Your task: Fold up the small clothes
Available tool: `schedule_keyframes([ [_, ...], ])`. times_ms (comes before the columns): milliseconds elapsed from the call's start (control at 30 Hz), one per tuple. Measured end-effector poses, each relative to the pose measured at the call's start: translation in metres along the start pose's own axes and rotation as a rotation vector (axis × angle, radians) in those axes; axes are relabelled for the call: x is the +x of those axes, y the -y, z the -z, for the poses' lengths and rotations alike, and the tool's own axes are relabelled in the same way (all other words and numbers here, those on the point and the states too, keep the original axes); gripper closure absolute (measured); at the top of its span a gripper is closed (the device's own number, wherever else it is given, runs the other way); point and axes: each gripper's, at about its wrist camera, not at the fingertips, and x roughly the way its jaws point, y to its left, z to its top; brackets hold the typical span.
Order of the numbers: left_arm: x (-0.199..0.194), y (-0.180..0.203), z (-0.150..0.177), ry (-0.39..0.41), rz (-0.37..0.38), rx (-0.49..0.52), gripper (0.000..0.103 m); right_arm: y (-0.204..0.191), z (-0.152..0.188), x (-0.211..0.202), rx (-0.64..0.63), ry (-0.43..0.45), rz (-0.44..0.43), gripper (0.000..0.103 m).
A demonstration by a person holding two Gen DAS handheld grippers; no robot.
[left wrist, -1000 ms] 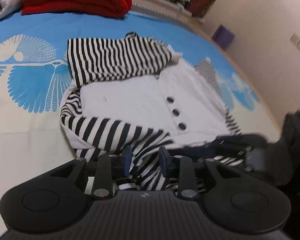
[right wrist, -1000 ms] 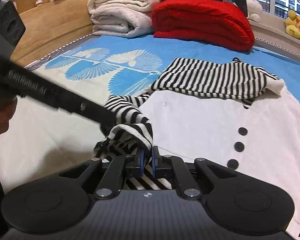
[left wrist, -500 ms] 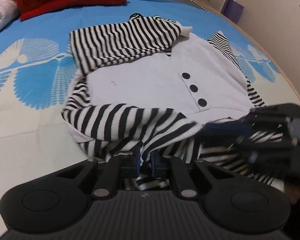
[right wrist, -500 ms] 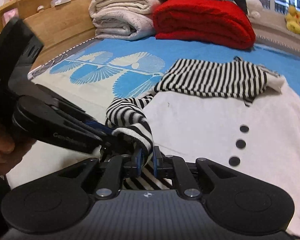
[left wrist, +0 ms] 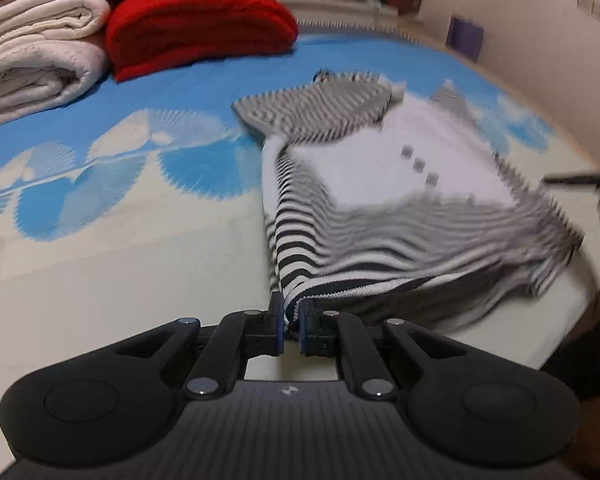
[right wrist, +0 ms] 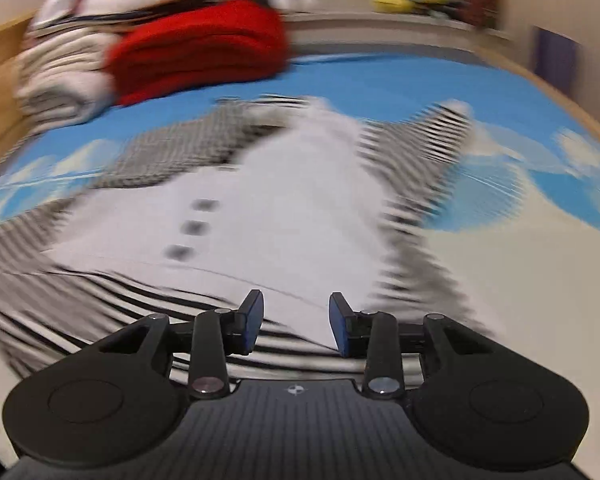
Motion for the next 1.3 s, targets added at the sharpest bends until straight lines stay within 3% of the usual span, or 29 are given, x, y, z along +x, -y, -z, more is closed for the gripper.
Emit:
schedule_keyframes([
  [67,0.005,-0.003,0.015,-0.089,0.012,0.027,0.097,0.027,0.011,-0.005,0.043,-0.026,0.053,0.063],
  [100,0.010,-0.003,0.020,-0.138,0.016,0.045,0.103,0.038,0.015,-0.005,0.057,-0.046,0.072,0.061],
  [200,0.021,-0.005,0.033,-0.245,0.036,0.078,0.100,0.061,0.031,-0.002,0.063,-0.125,0.122,0.059],
  [367,0.011,-0.038,0.015,-0.109,0.097,-0.180,0.095,0.063,0.050,0.005,0.007,-0.243,0.181,0.057],
  [433,0.018,-0.041,0.011,-0.087,0.060,-0.229,0.094,0.060,0.052,0.007,-0.008,-0.272,0.199,0.056],
  [533,0.046,-0.042,0.004,-0.126,0.020,-0.287,0.078,0.060,0.054,0.011,-0.005,-0.302,0.231,0.056],
  [667,0.079,-0.042,-0.006,-0.175,-0.068,-0.330,0.036,0.066,0.052,0.009,0.011,-0.287,0.282,0.056],
  [833,0.115,-0.053,-0.011,-0.237,-0.068,-0.409,0.033,0.072,0.058,0.017,0.009,-0.335,0.277,0.056],
  [933,0.126,-0.046,-0.013,-0.265,-0.059,-0.362,0.035,0.068,0.061,0.021,-0.031,-0.347,0.270,0.056],
  [967,0.128,-0.042,-0.011,-0.286,-0.055,-0.336,0.041,0.068,0.061,0.022,-0.028,-0.349,0.258,0.058],
  [1067,0.133,-0.032,-0.004,-0.342,-0.036,-0.266,0.101,0.068,0.056,0.021,0.007,-0.337,0.195,0.098],
  [1133,0.127,-0.027,-0.001,-0.325,-0.026,-0.214,0.101,0.066,0.049,0.013,-0.008,-0.270,0.219,0.099],
  [1233,0.109,-0.025,0.006,-0.321,-0.055,-0.147,0.101,0.077,0.035,-0.006,0.086,-0.159,0.246,0.099],
  [1300,0.099,-0.026,0.017,-0.344,-0.090,-0.111,0.101,0.085,0.033,-0.012,0.135,-0.153,0.239,0.099],
])
